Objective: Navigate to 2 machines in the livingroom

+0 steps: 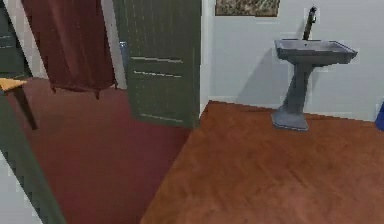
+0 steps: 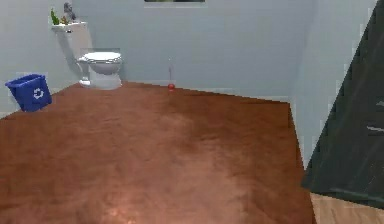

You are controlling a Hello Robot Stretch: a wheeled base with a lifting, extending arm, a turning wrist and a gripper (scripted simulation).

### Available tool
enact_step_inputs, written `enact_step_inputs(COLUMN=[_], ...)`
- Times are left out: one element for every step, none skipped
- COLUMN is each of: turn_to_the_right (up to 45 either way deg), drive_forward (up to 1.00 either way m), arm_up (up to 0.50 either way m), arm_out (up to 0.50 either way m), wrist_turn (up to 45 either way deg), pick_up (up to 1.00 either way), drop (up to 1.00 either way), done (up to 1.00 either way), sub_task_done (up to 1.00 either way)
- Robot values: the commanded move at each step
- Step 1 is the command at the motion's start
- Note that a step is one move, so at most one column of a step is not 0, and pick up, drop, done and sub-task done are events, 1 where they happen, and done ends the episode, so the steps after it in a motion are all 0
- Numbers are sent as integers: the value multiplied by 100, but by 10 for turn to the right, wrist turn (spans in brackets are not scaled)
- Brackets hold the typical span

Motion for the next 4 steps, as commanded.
enact_step_inputs(turn_to_the_right=[0, -330, 0, -60], drive_forward=[50, 0, 45, 0], arm_up=[0, 0, 0, 0], arm_out=[0, 0, 0, 0], wrist_turn=[0, 0, 0, 0], pick_up=[0, 0, 0, 0], drop=[0, 0, 0, 0], done=[0, 0, 0, 0], sub_task_done=[0, 0, 0, 0])
